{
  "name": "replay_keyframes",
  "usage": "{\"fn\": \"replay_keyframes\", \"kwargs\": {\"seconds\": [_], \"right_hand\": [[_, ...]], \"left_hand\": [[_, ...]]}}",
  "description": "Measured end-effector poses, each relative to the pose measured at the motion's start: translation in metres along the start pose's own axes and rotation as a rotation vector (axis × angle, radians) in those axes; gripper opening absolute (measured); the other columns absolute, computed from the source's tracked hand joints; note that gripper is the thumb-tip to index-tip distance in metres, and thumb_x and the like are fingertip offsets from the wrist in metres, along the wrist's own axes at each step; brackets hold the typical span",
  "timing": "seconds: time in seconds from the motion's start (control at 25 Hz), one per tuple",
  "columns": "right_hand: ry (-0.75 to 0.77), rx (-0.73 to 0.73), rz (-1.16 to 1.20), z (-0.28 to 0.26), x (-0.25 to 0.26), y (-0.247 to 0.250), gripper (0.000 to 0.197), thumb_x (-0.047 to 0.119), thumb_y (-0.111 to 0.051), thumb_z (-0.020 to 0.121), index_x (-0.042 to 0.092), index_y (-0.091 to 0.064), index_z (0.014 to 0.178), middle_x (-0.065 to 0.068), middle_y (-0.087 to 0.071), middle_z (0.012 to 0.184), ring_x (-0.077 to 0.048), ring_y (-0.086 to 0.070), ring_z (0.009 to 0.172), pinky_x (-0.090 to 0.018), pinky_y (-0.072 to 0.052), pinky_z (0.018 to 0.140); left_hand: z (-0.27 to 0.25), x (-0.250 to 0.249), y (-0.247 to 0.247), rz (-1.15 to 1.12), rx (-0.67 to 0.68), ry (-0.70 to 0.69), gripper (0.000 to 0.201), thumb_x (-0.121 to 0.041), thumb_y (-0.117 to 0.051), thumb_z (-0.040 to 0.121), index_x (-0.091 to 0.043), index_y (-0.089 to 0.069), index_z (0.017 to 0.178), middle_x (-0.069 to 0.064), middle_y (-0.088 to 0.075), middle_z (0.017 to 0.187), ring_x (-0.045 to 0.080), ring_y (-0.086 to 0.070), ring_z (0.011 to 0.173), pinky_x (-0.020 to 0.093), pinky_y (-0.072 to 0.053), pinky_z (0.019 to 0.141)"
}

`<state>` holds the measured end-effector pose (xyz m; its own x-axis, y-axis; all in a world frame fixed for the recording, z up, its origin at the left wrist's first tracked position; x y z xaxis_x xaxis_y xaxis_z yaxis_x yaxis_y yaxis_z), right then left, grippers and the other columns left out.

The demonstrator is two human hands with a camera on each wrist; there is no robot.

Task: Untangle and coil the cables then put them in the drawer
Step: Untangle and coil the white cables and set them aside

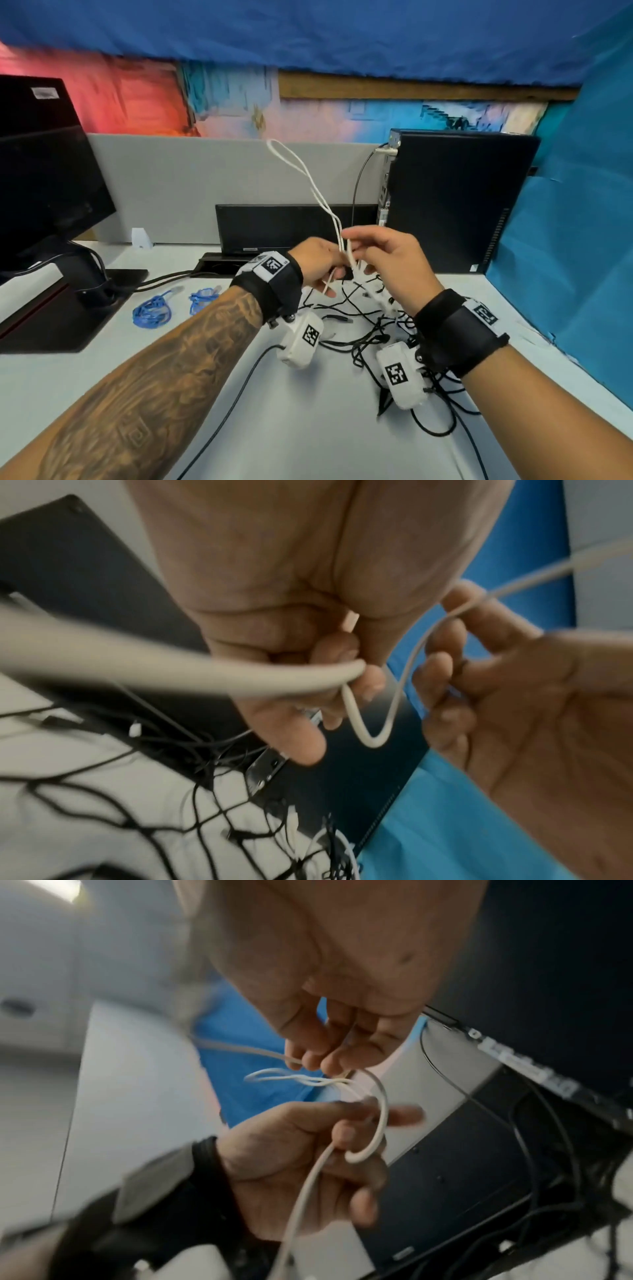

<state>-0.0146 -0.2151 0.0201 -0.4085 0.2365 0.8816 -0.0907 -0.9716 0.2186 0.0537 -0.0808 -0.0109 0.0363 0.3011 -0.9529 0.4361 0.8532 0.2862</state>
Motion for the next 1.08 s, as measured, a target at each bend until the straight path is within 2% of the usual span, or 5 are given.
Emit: {"fn": "replay_keyframes", "kwargs": {"seconds": [0.32,0.48,0.68,0.84,1.08], "right_hand": [[0.019,0.26,-0.425,-0.014,-0.037,-0.007,0.016,0.018,-0.057,0.098,0.029,-0.067,0.094,0.006,-0.067,0.095,-0.01,-0.064,0.089,-0.033,-0.055,0.082],[-0.034,0.178,-0.379,-0.007,-0.041,-0.004,0.017,0.023,-0.05,0.104,0.029,-0.065,0.098,0.012,-0.061,0.08,-0.001,-0.055,0.07,-0.027,-0.047,0.07],[-0.014,-0.06,-0.277,0.01,-0.036,0.008,0.014,0.024,-0.053,0.103,0.02,-0.066,0.1,0.008,-0.056,0.078,0.0,-0.049,0.066,-0.016,-0.042,0.065],[-0.062,0.141,-0.352,0.017,-0.029,0.009,0.014,0.027,-0.067,0.094,0.015,-0.072,0.087,0.004,-0.071,0.087,-0.002,-0.064,0.079,-0.015,-0.051,0.077],[-0.064,0.146,-0.238,0.019,-0.036,-0.013,0.015,0.027,-0.063,0.098,0.023,-0.075,0.09,0.017,-0.065,0.071,0.004,-0.056,0.063,-0.011,-0.043,0.061]], "left_hand": [[-0.01,0.038,-0.031,-0.059,0.252,0.15,0.011,-0.006,-0.047,0.099,-0.007,-0.056,0.094,0.009,-0.064,0.071,0.009,-0.054,0.048,0.033,-0.058,0.054],[-0.012,0.05,-0.014,-0.04,0.05,0.171,0.021,-0.03,-0.052,0.101,-0.013,-0.06,0.11,0.006,-0.064,0.109,0.015,-0.065,0.068,0.036,-0.058,0.057],[-0.026,0.04,-0.003,-0.298,0.127,0.053,0.049,-0.05,-0.043,0.101,-0.011,-0.064,0.079,0.006,-0.058,0.061,0.023,-0.061,0.063,0.044,-0.052,0.088],[-0.034,0.047,0.003,-0.338,0.093,0.069,0.038,-0.043,-0.05,0.1,-0.016,-0.055,0.074,-0.006,-0.024,0.057,0.009,-0.021,0.047,0.024,-0.034,0.043],[-0.042,0.022,0.018,-0.796,0.298,-0.128,0.025,-0.016,-0.037,0.09,-0.007,-0.06,0.084,-0.005,-0.031,0.057,0.01,-0.021,0.049,0.024,-0.027,0.047]]}}
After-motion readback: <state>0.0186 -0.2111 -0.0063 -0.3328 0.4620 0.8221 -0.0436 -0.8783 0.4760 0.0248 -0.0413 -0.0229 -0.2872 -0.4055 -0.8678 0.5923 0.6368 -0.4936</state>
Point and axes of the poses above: each hand's wrist, its own z-axis towards the middle knuckle, its own y-axis out of the back of the hand, x = y × z, the point moved 4 cm from there along z, towards the middle knuckle
